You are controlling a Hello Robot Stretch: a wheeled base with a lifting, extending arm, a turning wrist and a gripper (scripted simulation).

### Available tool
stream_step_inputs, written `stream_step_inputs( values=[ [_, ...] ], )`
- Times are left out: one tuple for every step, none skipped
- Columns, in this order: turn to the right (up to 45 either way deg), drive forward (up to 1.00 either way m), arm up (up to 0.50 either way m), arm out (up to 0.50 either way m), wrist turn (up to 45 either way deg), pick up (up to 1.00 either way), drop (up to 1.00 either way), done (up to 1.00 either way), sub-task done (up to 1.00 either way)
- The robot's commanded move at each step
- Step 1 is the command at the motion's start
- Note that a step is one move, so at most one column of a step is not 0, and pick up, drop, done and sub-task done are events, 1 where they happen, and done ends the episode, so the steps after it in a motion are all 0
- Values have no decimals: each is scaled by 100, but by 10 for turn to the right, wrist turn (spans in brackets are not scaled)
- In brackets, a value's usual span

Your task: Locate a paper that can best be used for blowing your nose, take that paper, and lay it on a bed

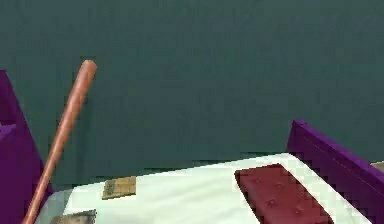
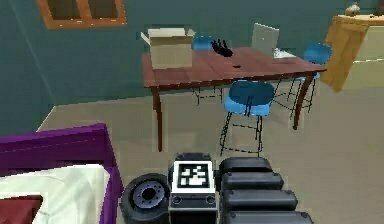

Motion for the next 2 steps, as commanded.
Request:
stream_step_inputs(
  values=[
    [450, 0, 0, 0, 0, 0, 0, 0, 0],
    [360, 0, 0, 0, 0, 0, 0, 0, 0]
  ],
)
